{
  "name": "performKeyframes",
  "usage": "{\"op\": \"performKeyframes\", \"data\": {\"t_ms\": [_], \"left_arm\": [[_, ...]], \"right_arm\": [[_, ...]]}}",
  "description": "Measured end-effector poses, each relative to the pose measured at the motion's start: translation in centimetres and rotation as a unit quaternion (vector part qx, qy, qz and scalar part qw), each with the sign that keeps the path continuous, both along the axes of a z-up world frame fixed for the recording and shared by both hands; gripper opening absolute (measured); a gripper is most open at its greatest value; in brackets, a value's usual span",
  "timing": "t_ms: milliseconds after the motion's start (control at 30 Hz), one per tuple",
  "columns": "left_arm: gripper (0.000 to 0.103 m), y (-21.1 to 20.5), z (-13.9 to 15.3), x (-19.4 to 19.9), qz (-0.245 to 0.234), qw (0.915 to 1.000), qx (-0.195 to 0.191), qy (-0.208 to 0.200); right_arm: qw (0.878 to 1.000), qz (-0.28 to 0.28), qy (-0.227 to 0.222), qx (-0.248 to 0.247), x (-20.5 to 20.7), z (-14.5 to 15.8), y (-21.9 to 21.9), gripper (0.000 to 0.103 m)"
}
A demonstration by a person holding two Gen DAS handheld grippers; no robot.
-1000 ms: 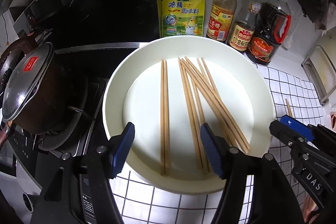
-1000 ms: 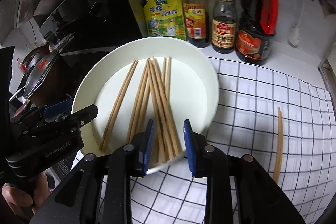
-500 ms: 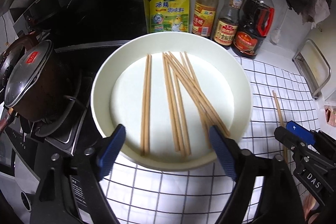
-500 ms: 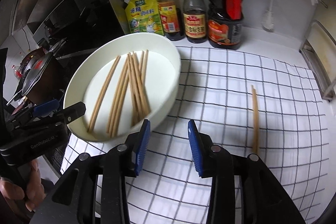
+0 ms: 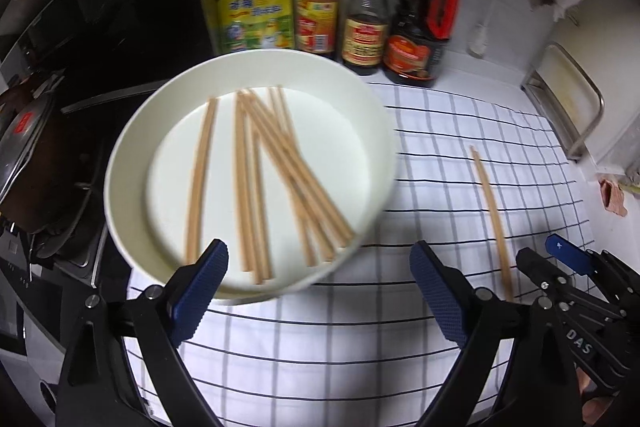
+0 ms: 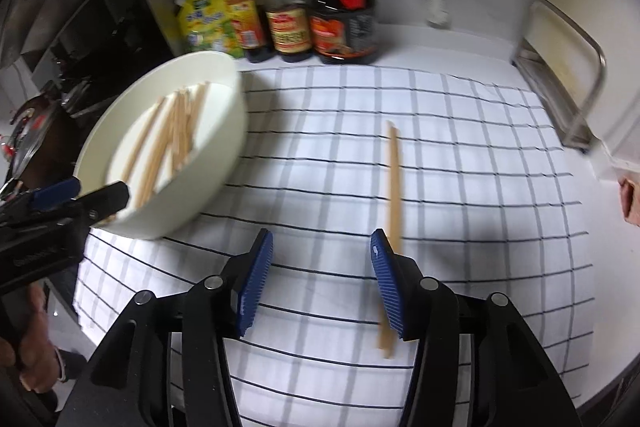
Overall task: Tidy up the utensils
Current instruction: 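Move both tools back to the last chopsticks on the mat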
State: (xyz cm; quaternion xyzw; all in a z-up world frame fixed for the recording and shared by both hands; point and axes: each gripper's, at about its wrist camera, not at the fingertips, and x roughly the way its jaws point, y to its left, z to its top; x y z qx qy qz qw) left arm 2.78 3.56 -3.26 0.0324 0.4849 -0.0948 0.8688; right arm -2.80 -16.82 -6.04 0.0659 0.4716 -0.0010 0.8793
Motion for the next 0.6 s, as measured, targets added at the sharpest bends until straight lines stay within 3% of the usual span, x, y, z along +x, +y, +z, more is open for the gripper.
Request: {"op": "performKeyframes", "data": {"t_ms": [600], "left_arm": [[0.091, -7.8, -2.2, -1.3, -0.052, 0.9985, 0.012, 0.008]], "right_arm": [[0.998, -0.032, 0.05, -0.018, 0.9, -7.5, -6.2, 0.052]]}}
